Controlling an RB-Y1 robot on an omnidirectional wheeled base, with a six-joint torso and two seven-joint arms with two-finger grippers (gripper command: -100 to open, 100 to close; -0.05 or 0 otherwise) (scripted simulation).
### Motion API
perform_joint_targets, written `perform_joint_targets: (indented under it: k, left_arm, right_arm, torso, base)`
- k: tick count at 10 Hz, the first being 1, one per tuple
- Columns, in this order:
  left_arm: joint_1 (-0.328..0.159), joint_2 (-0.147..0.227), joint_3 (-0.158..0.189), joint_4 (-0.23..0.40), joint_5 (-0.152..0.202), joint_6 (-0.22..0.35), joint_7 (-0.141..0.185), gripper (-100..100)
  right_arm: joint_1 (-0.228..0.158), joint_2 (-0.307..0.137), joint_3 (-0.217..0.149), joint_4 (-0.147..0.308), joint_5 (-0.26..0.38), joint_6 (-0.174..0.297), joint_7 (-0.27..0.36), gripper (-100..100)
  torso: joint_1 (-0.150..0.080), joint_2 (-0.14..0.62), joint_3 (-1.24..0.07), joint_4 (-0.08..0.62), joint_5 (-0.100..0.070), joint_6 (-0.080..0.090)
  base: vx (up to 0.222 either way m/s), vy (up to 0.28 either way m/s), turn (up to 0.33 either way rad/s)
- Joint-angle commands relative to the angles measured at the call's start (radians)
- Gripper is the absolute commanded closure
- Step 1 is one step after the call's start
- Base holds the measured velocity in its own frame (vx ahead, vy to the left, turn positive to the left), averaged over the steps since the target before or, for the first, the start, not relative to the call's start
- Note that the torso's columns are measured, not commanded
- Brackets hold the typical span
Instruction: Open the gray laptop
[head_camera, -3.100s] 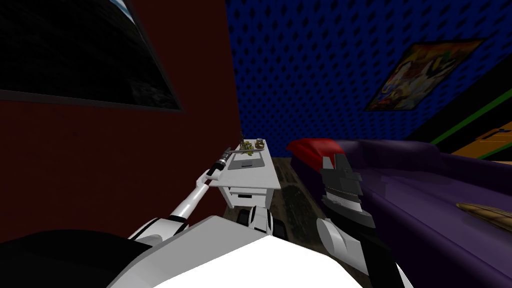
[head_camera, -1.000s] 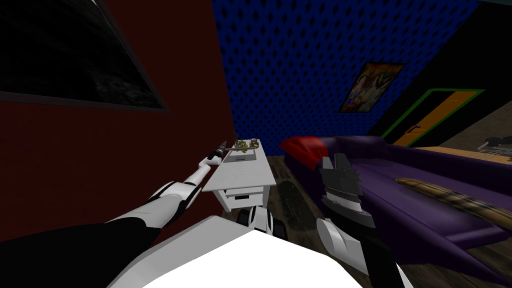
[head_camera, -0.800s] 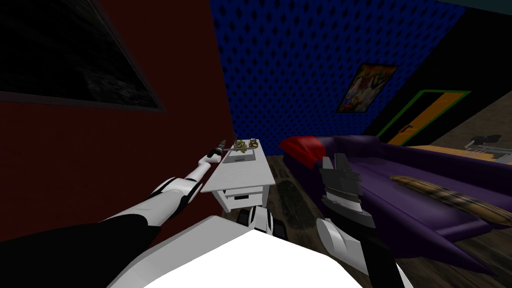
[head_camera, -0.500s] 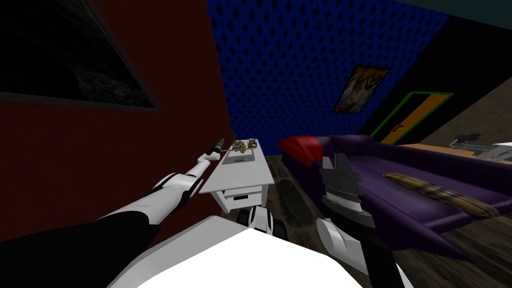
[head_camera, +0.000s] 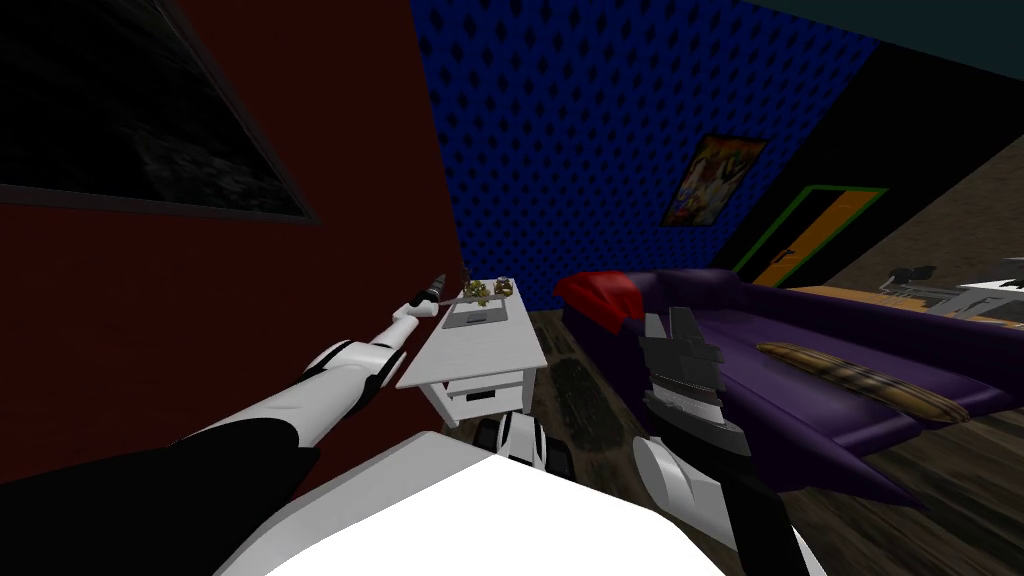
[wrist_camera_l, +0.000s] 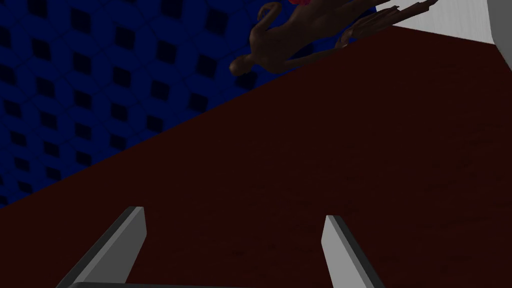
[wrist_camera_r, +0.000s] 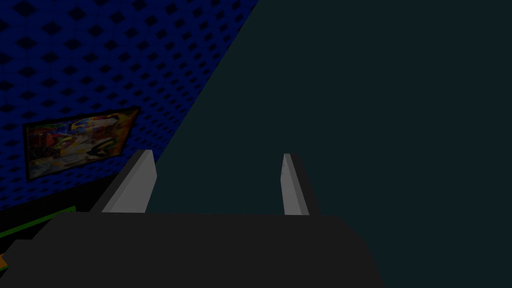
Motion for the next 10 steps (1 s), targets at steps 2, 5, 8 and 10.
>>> perform_joint_targets:
  k: [2, 5, 8, 10]
  left_arm:
    - [-0.040, 0.048, -0.012, -0.018, 0.035, 0.068, -0.009, -100]
    - [-0.052, 0.068, -0.003, -0.041, 0.049, 0.108, -0.020, -100]
    - [-0.054, 0.069, -0.004, -0.041, 0.050, 0.112, -0.021, 0]
    - [-0.054, 0.069, -0.004, -0.041, 0.050, 0.112, -0.021, 0]
  right_arm:
    - [0.000, 0.000, 0.000, 0.000, 0.000, 0.000, 0.000, 0]
    - [0.000, 0.000, 0.000, 0.000, 0.000, 0.000, 0.000, 0]
    - [0.000, 0.000, 0.000, 0.000, 0.000, 0.000, 0.000, 0]
    - [0.000, 0.000, 0.000, 0.000, 0.000, 0.000, 0.000, 0]
  torso:
    - [-0.001, 0.001, 0.001, 0.000, -0.001, 0.000]
    - [0.000, 0.000, 0.000, 0.000, 0.000, 0.000]
    - [0.000, -0.001, 0.000, 0.000, 0.000, 0.000]
    - [0.000, 0.000, 0.000, 0.000, 0.000, 0.000]
  base:
    - [-0.020, -0.014, -0.019]
    - [-0.017, -0.012, -0.012]
    - [0.000, 0.000, 0.000]
    - [0.000, 0.000, 0.000]
